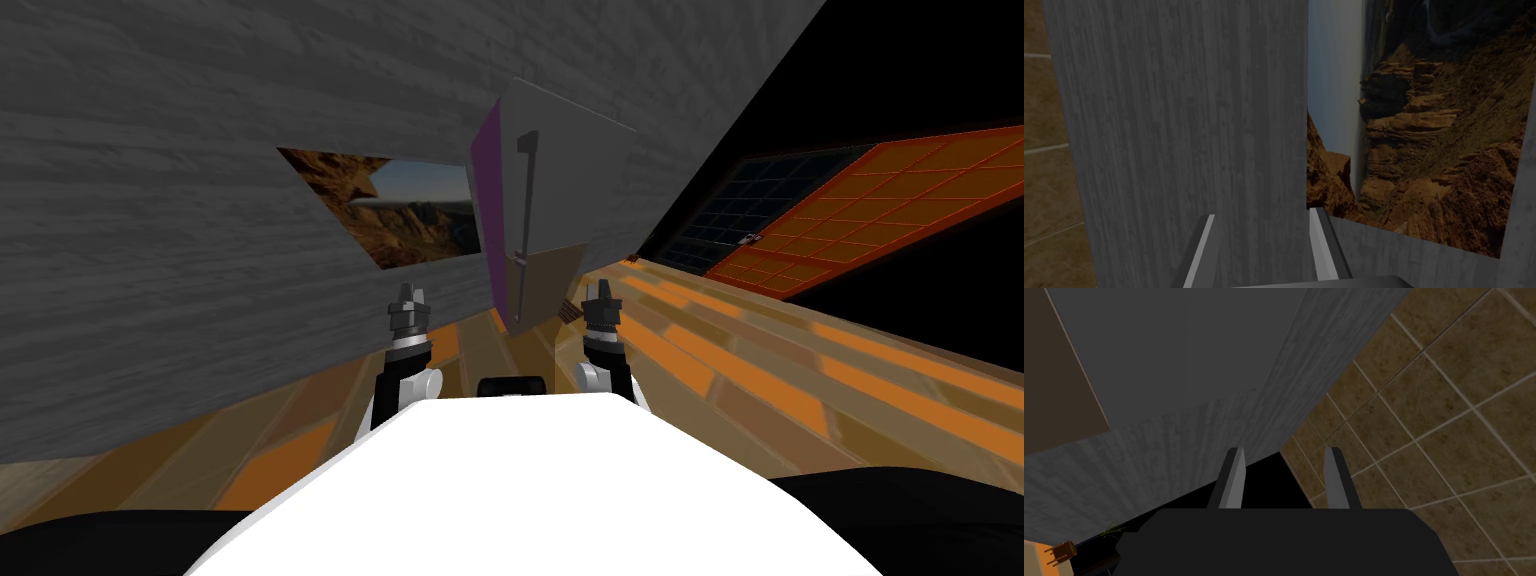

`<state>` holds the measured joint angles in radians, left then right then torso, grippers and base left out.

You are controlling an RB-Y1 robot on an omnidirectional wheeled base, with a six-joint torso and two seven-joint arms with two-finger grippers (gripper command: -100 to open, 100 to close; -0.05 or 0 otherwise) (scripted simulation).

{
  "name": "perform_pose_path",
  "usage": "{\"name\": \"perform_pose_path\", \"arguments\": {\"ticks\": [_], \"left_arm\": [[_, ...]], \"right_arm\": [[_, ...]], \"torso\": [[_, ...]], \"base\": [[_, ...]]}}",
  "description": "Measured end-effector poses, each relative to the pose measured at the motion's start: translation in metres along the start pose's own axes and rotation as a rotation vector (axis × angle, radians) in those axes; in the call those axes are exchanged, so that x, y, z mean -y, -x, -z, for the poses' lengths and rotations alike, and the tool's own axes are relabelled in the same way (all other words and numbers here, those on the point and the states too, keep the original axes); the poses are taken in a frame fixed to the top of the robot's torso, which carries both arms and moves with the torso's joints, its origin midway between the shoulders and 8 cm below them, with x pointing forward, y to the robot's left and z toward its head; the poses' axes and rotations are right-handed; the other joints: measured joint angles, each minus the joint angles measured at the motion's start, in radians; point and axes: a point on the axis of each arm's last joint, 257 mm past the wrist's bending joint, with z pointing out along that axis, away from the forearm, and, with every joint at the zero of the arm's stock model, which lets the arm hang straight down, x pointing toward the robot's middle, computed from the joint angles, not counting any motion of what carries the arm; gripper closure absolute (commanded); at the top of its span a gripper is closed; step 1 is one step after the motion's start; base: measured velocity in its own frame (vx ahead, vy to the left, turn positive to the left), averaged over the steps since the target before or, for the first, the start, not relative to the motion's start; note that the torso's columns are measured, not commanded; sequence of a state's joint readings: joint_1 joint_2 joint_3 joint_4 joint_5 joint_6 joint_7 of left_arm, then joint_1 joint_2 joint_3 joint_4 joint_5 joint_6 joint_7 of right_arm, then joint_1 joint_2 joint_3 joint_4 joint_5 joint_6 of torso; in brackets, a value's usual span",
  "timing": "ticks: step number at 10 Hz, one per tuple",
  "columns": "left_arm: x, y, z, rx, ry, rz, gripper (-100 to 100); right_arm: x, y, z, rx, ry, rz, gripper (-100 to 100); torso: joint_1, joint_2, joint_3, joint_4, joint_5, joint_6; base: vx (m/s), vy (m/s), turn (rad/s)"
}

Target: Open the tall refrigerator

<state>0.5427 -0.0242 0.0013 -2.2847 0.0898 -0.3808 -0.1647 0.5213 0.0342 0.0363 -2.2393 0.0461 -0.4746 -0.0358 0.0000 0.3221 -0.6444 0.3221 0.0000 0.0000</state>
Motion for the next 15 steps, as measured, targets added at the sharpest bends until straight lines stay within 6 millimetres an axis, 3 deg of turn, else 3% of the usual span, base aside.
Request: {"name": "perform_pose_path", "arguments": {"ticks": [4, 5, 6, 11, 15], "left_arm": [[0.000, 0.000, 0.000, 0.000, 0.000, 0.000, 0], [0.000, 0.000, 0.000, 0.000, 0.000, 0.000, 0], [0.000, 0.000, 0.000, 0.000, 0.000, 0.000, 0], [0.000, 0.000, 0.000, 0.000, 0.001, 0.000, 0], [0.000, 0.000, 0.000, 0.000, 0.001, 0.000, 0]], "right_arm": [[0.000, 0.000, 0.000, 0.000, 0.000, 0.000, 0], [0.000, 0.000, 0.000, 0.000, 0.000, 0.000, -100], [0.003, -0.001, 0.001, -0.025, -0.008, 0.023, -100], [0.027, 0.004, 0.014, -0.153, -0.073, 0.185, -100], [0.055, 0.036, 0.034, -0.261, -0.172, 0.414, -100]], "torso": [[0.000, 0.296, -0.590, 0.295, 0.000, 0.000], [0.000, 0.369, -0.738, 0.369, 0.000, 0.000], [0.001, 0.403, -0.807, 0.402, 0.000, 0.000], [0.001, 0.416, -0.832, 0.416, 0.000, 0.000], [0.002, 0.416, -0.832, 0.416, 0.001, 0.000]], "base": [[0.000, 0.000, 0.000], [0.006, 0.025, 0.051], [0.002, 0.051, 0.076], [0.008, 0.083, 0.090], [0.023, 0.169, 0.146]]}}
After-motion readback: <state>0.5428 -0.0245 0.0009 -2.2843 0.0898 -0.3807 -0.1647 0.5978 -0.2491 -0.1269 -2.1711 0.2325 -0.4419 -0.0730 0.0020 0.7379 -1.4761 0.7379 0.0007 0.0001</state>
